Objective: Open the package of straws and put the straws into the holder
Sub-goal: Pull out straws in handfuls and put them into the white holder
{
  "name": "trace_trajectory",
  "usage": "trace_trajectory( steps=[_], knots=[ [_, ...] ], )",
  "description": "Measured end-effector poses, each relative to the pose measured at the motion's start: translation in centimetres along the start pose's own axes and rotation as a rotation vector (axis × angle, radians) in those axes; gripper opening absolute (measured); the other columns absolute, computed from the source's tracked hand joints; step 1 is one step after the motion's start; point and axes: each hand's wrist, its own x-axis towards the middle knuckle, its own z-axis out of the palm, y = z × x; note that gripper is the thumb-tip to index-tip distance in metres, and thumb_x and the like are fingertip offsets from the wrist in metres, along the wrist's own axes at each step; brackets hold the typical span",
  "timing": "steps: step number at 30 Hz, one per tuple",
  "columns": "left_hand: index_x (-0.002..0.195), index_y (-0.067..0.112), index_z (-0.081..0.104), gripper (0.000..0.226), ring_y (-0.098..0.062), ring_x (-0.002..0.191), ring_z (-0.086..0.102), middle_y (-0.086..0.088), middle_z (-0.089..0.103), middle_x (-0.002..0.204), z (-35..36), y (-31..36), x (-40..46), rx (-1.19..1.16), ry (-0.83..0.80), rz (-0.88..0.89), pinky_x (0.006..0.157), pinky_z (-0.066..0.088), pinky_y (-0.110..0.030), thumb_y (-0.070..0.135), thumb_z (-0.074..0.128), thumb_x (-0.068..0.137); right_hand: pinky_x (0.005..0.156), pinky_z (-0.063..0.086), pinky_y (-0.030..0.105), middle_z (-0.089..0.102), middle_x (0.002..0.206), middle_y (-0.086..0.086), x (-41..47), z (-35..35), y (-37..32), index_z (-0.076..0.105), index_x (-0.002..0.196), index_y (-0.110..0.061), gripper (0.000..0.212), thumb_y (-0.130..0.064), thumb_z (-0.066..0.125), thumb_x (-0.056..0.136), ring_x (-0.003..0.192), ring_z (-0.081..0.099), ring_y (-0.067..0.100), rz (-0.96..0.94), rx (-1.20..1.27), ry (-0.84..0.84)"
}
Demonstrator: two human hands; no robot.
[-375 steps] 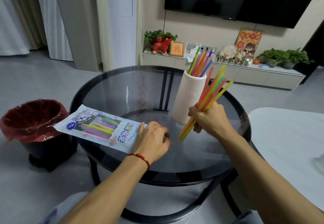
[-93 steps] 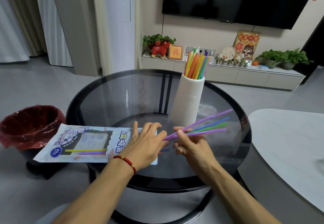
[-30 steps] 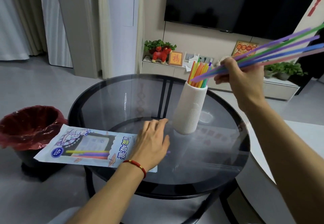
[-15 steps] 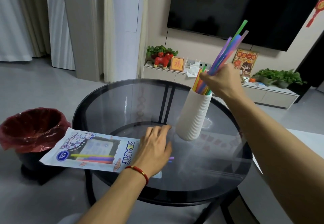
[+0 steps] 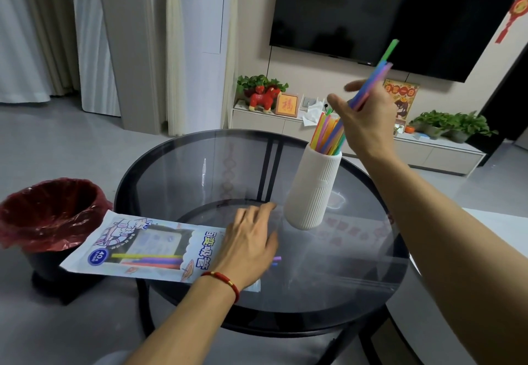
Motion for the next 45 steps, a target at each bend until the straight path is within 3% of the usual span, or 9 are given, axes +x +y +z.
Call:
trace_trajectory(
  steps=[5,10,13,16,25,31,35,39,45],
  knots=[
    [0.145,0.029,0.029,0.051,-0.016,0.125,0.039,0.001,0.047,0.136,0.0,-0.1,0.1,-0.003,0.013,0.009,0.104,0.042,-0.038,0.029,0.049,0.098,0.073,0.058,0.027,0.067,0.099,0.005,0.4,0.2,0.5,0.066,0.12,-0.005,0.054,-0.043,0.083,0.086,0.088,0.067,0.021,0.032,-0.055,-0.12],
    [0.146,0.027,0.03,0.052,-0.017,0.127,0.038,0.0,0.047,0.137,0.0,-0.1,0.3,-0.003,0.006,0.013,0.106,0.041,-0.039,0.029,0.049,0.097,0.117,0.045,0.04,0.037,0.158,0.023,1.0,0.0,0.2,0.025,0.156,0.005,0.096,-0.007,0.084,0.081,0.14,0.048,0.032,-0.25,0.023,0.164],
    [0.145,0.026,0.03,0.05,-0.017,0.127,0.038,0.0,0.048,0.136,0.0,0.0,0.3,0.004,-0.002,0.017,0.106,0.041,-0.04,0.029,0.046,0.098,0.118,0.042,0.038,0.035,0.164,0.024,0.4,1.2,1.1,0.028,0.159,0.0,0.074,0.01,0.058,0.092,0.147,0.043,0.037,-0.289,-0.127,-0.019],
    [0.145,0.025,0.031,0.05,-0.017,0.125,0.038,0.0,0.048,0.135,-0.1,0.0,0.3,0.015,-0.006,0.021,0.104,0.041,-0.04,0.029,0.045,0.097,0.114,0.039,0.043,0.047,0.159,0.017,-0.8,2.0,2.6,0.06,0.14,-0.001,0.036,-0.011,0.045,0.109,0.142,0.048,0.035,-0.27,-0.321,-0.168],
    [0.139,0.027,0.042,0.053,-0.016,0.122,0.04,0.004,0.05,0.129,-1.6,-0.9,-0.1,0.089,-0.067,0.065,0.101,0.044,-0.04,0.033,0.053,0.088,0.113,0.038,0.048,0.054,0.153,0.021,-1.5,1.4,4.1,0.048,0.15,-0.001,0.048,-0.024,0.046,0.108,0.135,0.052,0.037,-0.361,-0.333,-0.269],
    [0.152,0.035,0.021,0.091,-0.02,0.145,0.017,0.002,0.028,0.155,-3.1,-2.5,-1.3,0.376,-0.369,0.1,0.119,0.019,-0.05,0.068,0.057,0.075,0.068,0.049,0.031,0.071,0.097,0.017,-5.1,-1.3,4.3,0.07,0.103,0.002,0.026,-0.012,0.049,0.095,0.078,0.06,0.023,-0.472,-0.074,0.101],
    [0.153,0.037,-0.018,0.127,-0.02,0.151,-0.019,-0.004,-0.013,0.166,-3.6,-3.3,-2.0,0.488,-0.668,0.019,0.119,-0.011,-0.061,0.08,0.062,0.064,0.054,0.054,0.038,0.068,0.081,0.0,-12.5,-1.0,6.7,0.072,0.092,-0.005,0.02,-0.015,0.055,0.092,0.058,0.058,0.02,-0.327,-0.006,-0.116],
    [0.156,0.03,-0.008,0.122,-0.022,0.144,0.022,-0.001,0.029,0.149,-3.9,-2.7,-1.1,0.531,-0.616,0.068,0.119,0.0,-0.065,0.068,0.067,0.067,0.064,0.058,0.045,0.069,0.073,-0.008,-18.5,0.8,9.8,0.075,0.093,-0.015,0.011,-0.01,0.066,0.092,0.055,0.06,0.016,-0.087,-0.042,-0.415],
    [0.151,0.021,0.016,0.108,-0.025,0.113,0.047,0.001,0.034,0.124,-3.4,-1.4,-1.1,0.669,-0.465,0.197,0.115,0.024,-0.054,0.052,0.067,0.061,0.08,0.059,0.041,0.072,0.096,-0.006,-21.3,3.6,10.6,0.073,0.107,-0.018,0.021,-0.029,0.056,0.104,0.075,0.067,0.016,0.148,-0.009,-0.615]
  ],
)
